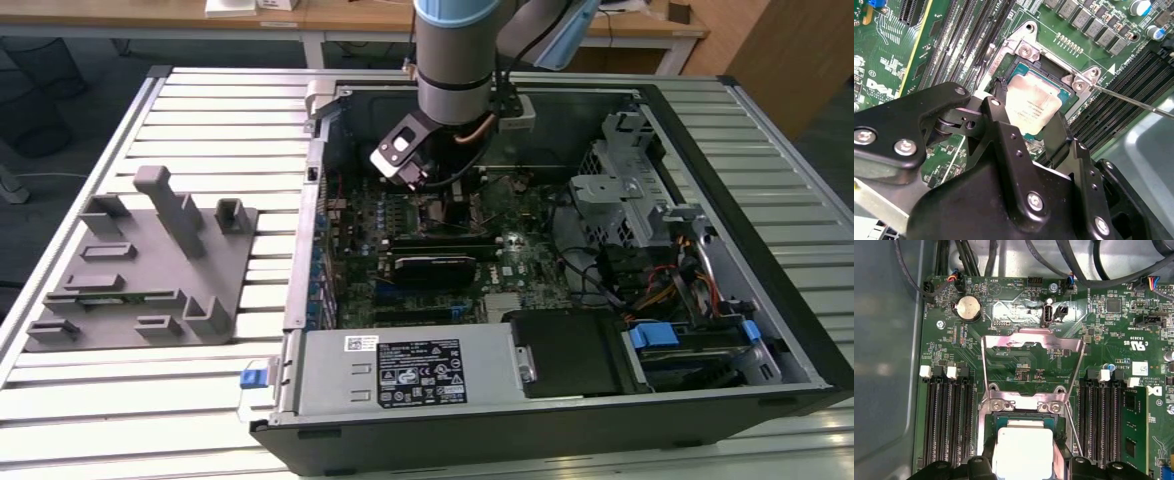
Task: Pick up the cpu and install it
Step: 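Place the cpu into insertion slot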
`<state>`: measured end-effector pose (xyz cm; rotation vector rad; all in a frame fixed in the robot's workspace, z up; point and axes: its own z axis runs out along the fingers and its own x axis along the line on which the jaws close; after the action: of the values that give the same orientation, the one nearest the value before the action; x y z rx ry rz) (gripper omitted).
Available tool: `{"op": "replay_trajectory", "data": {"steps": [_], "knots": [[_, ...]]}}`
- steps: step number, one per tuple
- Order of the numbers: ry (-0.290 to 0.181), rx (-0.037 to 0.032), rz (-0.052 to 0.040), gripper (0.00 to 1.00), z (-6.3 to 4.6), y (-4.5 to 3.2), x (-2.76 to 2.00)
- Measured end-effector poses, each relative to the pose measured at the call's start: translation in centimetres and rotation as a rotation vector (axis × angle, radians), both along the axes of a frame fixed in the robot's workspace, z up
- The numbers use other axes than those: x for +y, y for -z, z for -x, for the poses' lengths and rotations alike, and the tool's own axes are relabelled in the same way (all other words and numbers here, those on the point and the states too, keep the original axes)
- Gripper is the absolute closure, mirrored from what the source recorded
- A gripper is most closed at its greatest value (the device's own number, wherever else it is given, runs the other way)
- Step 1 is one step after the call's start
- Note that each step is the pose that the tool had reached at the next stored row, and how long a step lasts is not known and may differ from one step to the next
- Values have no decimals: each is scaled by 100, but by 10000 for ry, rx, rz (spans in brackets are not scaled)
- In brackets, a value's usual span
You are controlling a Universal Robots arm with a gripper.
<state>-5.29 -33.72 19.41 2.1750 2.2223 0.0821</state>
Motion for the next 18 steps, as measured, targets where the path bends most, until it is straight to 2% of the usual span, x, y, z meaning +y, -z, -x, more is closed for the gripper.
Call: {"op": "replay_trajectory", "data": {"steps": [13, 15, 16, 18], "knots": [[0, -1, -1, 47, 0, 6, 0], [0, -1, -2, 46, 0, 6, 0], [0, -1, -1, 40, 0, 6, 0], [0, -1, -1, 40, 0, 7, 0]]}}
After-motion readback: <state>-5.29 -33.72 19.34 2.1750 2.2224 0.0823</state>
